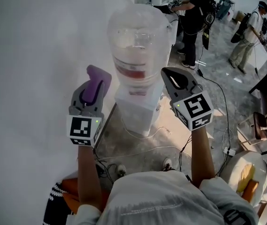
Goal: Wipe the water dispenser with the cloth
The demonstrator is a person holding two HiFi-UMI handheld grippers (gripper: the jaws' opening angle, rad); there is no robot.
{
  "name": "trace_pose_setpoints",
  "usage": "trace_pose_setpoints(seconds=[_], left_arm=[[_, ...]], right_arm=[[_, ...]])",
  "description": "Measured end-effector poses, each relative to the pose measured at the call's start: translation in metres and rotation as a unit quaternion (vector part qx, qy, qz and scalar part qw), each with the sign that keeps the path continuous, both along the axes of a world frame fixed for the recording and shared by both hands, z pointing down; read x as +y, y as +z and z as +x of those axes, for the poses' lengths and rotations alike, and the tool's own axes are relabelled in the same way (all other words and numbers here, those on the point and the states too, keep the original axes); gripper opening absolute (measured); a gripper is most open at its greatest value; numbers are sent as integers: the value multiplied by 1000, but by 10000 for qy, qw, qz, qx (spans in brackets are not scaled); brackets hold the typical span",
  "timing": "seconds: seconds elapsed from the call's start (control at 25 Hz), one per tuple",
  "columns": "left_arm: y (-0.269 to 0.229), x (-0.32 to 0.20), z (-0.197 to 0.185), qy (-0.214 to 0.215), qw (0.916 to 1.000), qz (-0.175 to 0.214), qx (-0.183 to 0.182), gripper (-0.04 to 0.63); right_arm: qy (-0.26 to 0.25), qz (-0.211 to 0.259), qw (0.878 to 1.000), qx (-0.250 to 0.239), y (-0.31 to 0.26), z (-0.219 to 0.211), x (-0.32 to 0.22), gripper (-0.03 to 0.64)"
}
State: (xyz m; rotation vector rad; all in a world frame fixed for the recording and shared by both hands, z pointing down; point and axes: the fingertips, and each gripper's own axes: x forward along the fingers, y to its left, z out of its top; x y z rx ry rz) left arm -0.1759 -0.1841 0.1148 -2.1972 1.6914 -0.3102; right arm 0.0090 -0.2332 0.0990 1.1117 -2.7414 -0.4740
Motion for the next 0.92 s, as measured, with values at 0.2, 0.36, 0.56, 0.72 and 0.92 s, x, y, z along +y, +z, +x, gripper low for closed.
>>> trace_pose_setpoints(seconds=[0.2,0.36,0.56,0.72,0.92], left_arm=[[7,6,0,-10,10000,-89,-25,64],[13,10,3,11,9999,-150,-32,64],[15,15,11,93,9997,-178,-151,64],[18,16,15,159,9994,-226,-185,64],[24,10,16,222,9993,-264,-173,64]], right_arm=[[29,-45,10000,37,8,0,2,15],[-3,-74,10000,-20,11,0,6,15],[9,-96,9999,-90,10,4,9,15],[49,-131,9999,-44,12,8,11,15],[86,-174,9998,11,20,10,6,15]])
